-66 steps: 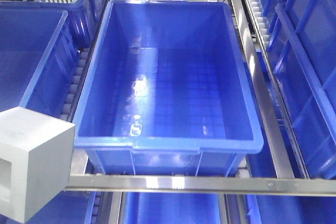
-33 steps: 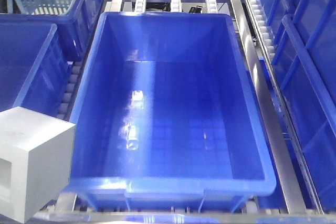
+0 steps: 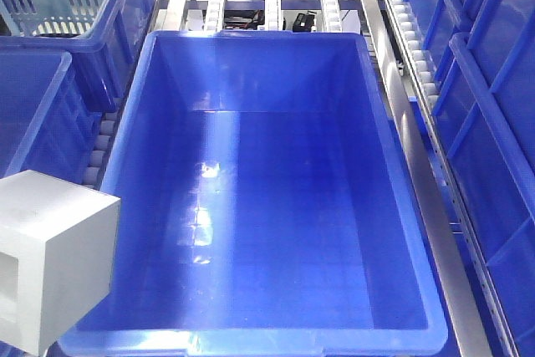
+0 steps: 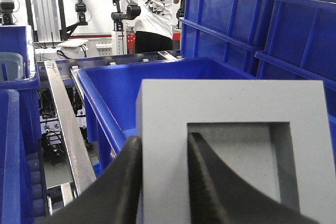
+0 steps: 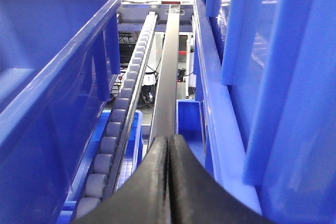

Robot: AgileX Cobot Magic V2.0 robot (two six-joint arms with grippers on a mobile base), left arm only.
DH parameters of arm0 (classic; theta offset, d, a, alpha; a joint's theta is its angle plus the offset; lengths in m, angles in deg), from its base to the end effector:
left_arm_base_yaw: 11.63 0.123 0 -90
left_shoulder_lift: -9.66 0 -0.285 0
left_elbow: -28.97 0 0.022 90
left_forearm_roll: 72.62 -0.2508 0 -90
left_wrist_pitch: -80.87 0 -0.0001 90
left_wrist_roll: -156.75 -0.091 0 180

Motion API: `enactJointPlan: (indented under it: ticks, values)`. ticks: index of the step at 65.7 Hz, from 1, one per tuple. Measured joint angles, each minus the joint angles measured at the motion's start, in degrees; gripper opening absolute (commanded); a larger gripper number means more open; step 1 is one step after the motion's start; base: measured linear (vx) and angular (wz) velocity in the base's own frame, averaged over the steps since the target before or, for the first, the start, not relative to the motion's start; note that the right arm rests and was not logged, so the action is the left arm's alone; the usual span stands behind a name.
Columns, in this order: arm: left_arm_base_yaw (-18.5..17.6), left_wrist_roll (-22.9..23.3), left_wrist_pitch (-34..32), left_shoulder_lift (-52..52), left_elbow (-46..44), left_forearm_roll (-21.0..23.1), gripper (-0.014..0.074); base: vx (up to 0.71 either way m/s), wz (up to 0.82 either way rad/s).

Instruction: Sort gray base to blue bin

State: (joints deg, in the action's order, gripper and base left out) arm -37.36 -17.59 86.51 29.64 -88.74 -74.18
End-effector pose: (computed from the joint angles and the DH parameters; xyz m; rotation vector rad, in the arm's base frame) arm 0.0620 -0.0296 0.2791 0.2884 1.5215 -0.4115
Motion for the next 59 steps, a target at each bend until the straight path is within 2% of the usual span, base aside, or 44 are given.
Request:
enactJointPlan:
  ticks: [59]
  values:
    - [0.0, 0.0, 0.0, 0.0, 0.0, 0.0, -0.0006, 0.01, 0.00]
